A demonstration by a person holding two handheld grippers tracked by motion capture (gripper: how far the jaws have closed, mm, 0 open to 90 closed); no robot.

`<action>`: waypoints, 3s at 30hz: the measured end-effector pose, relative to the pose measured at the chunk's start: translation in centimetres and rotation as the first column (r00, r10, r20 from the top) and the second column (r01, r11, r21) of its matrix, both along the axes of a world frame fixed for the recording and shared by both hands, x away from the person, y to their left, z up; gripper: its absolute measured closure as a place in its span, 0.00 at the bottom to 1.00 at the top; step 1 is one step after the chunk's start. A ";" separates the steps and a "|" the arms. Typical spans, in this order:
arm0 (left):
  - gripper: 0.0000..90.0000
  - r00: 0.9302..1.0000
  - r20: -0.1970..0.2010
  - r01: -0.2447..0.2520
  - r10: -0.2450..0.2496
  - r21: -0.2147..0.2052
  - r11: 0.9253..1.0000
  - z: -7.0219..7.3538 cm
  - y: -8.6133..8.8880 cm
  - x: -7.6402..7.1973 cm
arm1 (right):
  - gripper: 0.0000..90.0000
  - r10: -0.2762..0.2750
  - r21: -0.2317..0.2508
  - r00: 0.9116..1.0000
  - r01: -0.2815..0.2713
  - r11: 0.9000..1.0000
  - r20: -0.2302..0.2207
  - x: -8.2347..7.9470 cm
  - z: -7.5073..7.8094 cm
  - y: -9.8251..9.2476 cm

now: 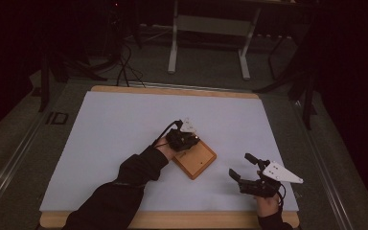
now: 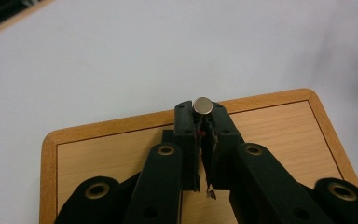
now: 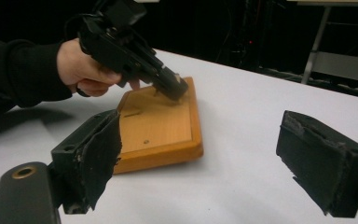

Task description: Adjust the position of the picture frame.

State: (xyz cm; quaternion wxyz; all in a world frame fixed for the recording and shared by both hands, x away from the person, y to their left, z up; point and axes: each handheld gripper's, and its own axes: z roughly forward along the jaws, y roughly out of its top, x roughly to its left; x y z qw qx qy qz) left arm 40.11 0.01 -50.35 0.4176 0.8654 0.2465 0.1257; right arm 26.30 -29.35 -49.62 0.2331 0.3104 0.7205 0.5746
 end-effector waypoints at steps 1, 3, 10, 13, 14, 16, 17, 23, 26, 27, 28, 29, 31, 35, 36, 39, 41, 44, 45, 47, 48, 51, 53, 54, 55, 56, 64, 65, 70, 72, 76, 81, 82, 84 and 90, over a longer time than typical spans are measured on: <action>0.95 1.000 -0.006 0.000 0.000 0.010 1.000 -0.1 -0.1 0.1 | 0.15 0.001 0.000 1.000 -0.001 1.000 0.001 0.0 0.0 0.0; 0.95 1.000 -0.008 0.001 -0.001 0.016 1.000 -0.4 -0.4 0.3 | 0.15 0.001 -0.001 1.000 -0.001 1.000 0.001 0.0 0.0 0.0; 0.95 0.999 -0.031 -0.003 0.004 0.026 1.000 -1.0 -0.7 0.5 | 0.15 0.001 0.002 1.000 -0.001 1.000 0.000 0.0 0.0 -0.1; 0.95 0.999 -0.034 0.000 0.001 0.027 1.000 -1.1 -0.7 0.6 | 0.15 0.003 0.000 1.000 -0.003 1.000 0.002 0.0 0.0 -0.1; 0.95 0.999 -0.034 0.002 -0.001 0.028 1.000 -1.1 -0.7 0.6 | 0.15 0.003 0.001 1.000 -0.003 1.000 0.001 0.0 0.0 0.0; 0.95 0.999 -0.034 0.002 -0.001 0.028 1.000 -1.1 -0.7 0.6 | 0.15 0.003 0.000 1.000 -0.003 1.000 0.001 0.0 0.0 0.0; 0.95 0.999 -0.034 0.002 -0.002 0.020 1.000 -1.2 -0.7 0.6 | 0.15 0.003 0.000 1.000 -0.003 1.000 0.001 0.0 0.0 0.0; 0.95 0.999 -0.035 0.002 -0.001 0.028 1.000 -1.2 -0.7 0.6 | 0.15 0.003 -0.001 1.000 -0.003 1.000 -0.001 0.0 0.0 0.0; 0.94 0.999 -0.036 0.001 0.000 0.032 0.999 -1.1 -0.7 0.6 | 0.15 0.004 -0.003 1.000 -0.004 1.000 0.000 0.0 0.0 0.0; 0.94 0.999 -0.035 0.003 -0.001 0.030 1.000 -1.1 -0.7 0.6 | 0.15 0.004 -0.003 1.000 -0.004 1.000 0.000 0.0 0.0 0.0; 0.94 0.999 -0.035 0.003 -0.001 0.030 1.000 -1.1 -0.7 0.6 | 0.15 0.004 -0.003 1.000 -0.004 1.000 0.000 0.0 0.0 0.0; 0.94 0.999 -0.041 0.018 -0.017 0.006 1.000 -1.0 -0.5 0.5 | 0.15 0.004 -0.001 1.000 -0.004 1.000 -0.003 0.0 0.0 0.0; 0.87 1.000 -0.019 0.021 -0.021 -0.008 1.000 -0.8 0.0 0.3 | 0.15 0.001 -0.002 1.000 -0.001 1.000 -0.004 0.0 0.0 0.0; 0.85 1.000 -0.010 0.016 -0.016 -0.017 1.000 -0.1 1.3 0.1 | 0.15 0.001 -0.004 1.000 -0.001 1.000 -0.005 0.0 -0.1 0.0; 0.85 1.000 0.002 0.010 -0.010 -0.006 1.000 0.0 1.5 0.1 | 0.15 0.002 -0.005 1.000 -0.002 1.000 -0.004 0.0 -0.1 0.1; 0.93 1.000 0.003 -0.015 0.015 0.013 1.000 0.3 2.1 0.6 | 0.15 0.003 -0.008 1.000 -0.003 1.000 -0.002 -0.1 -0.1 0.1; 0.99 0.999 -0.011 -0.040 0.040 0.015 0.999 0.3 2.4 1.1 | 0.15 0.003 -0.008 1.000 -0.003 1.000 -0.005 -0.1 -0.1 0.1; 1.00 0.998 -0.006 -0.064 0.064 0.015 0.998 0.2 2.6 1.8 | 0.15 0.003 -0.007 1.000 -0.003 1.000 -0.007 -0.1 -0.1 0.1; 1.00 0.998 -0.004 -0.067 0.067 0.019 0.998 0.2 2.6 2.0 | 0.15 0.002 -0.009 1.000 -0.002 1.000 -0.006 0.0 -0.1 0.1; 1.00 0.997 -0.001 -0.078 0.078 0.016 0.997 0.1 2.4 2.5 | 0.15 0.005 -0.007 1.000 -0.005 1.000 -0.008 0.0 -0.1 0.1; 1.00 0.997 -0.008 -0.078 0.079 0.014 0.997 0.1 2.3 2.8 | 0.15 0.005 -0.008 1.000 -0.005 1.000 -0.008 0.0 -0.2 0.1; 1.00 0.997 -0.008 -0.083 0.083 0.018 0.996 0.1 2.1 3.5 | 0.15 0.006 -0.007 1.000 -0.006 1.000 -0.010 0.0 -0.2 0.1; 1.00 0.996 -0.017 -0.091 0.092 0.030 0.995 0.0 1.5 4.7 | 0.15 0.007 -0.006 1.000 -0.007 1.000 -0.011 0.0 -0.2 0.0; 1.00 0.995 -0.018 -0.096 0.097 0.032 0.995 0.0 1.3 5.0 | 0.15 0.008 -0.004 1.000 -0.008 1.000 -0.012 0.0 -0.2 0.0; 1.00 0.995 -0.018 -0.096 0.097 0.032 0.995 0.0 1.3 5.0 | 0.15 0.008 -0.004 1.000 -0.008 1.000 -0.012 0.0 -0.2 0.0; 1.00 0.995 -0.020 -0.095 0.096 0.051 0.994 -0.2 0.9 5.5 | 0.15 0.007 -0.002 1.000 -0.007 1.000 -0.013 0.0 -0.2 0.0; 1.00 0.995 -0.055 -0.082 0.088 0.108 0.991 -1.2 -0.2 7.1 | 0.15 0.011 0.004 1.000 -0.011 1.000 -0.018 0.1 -0.2 -0.1; 1.00 0.995 -0.055 -0.082 0.088 0.108 0.991 -1.2 -0.2 7.1 | 0.15 0.011 0.006 1.000 -0.011 1.000 -0.017 0.1 -0.2 -0.1; 1.00 0.994 -0.070 -0.079 0.089 0.138 0.987 -1.8 -0.5 7.3 | 0.15 0.009 0.012 1.000 -0.009 1.000 -0.020 0.1 -0.3 -0.3; 1.00 0.994 -0.068 -0.076 0.087 0.146 0.986 -1.6 -0.4 7.4 | 0.15 0.009 0.012 1.000 -0.009 1.000 -0.020 0.1 -0.3 -0.3; 1.00 0.994 -0.070 -0.073 0.084 0.150 0.986 -1.6 -0.1 7.3 | 0.15 0.009 0.010 1.000 -0.009 1.000 -0.018 0.1 -0.2 -0.2; 1.00 0.994 -0.081 -0.063 0.077 0.162 0.985 -1.5 0.3 7.2 | 0.15 0.006 0.013 1.000 -0.006 1.000 -0.020 0.1 -0.2 -0.3; 1.00 0.994 -0.081 -0.063 0.077 0.162 0.985 -1.5 0.3 7.2 | 0.15 0.006 0.013 1.000 -0.006 1.000 -0.020 0.1 -0.2 -0.3; 1.00 0.994 -0.086 -0.052 0.068 0.180 0.982 -1.3 0.8 6.8 | 0.15 0.006 0.012 1.000 -0.006 1.000 -0.016 0.1 -0.2 -0.3; 1.00 0.994 -0.094 -0.035 0.053 0.182 0.983 -1.2 1.8 5.9 | 0.15 0.005 0.012 1.000 -0.005 1.000 -0.016 0.0 -0.2 -0.3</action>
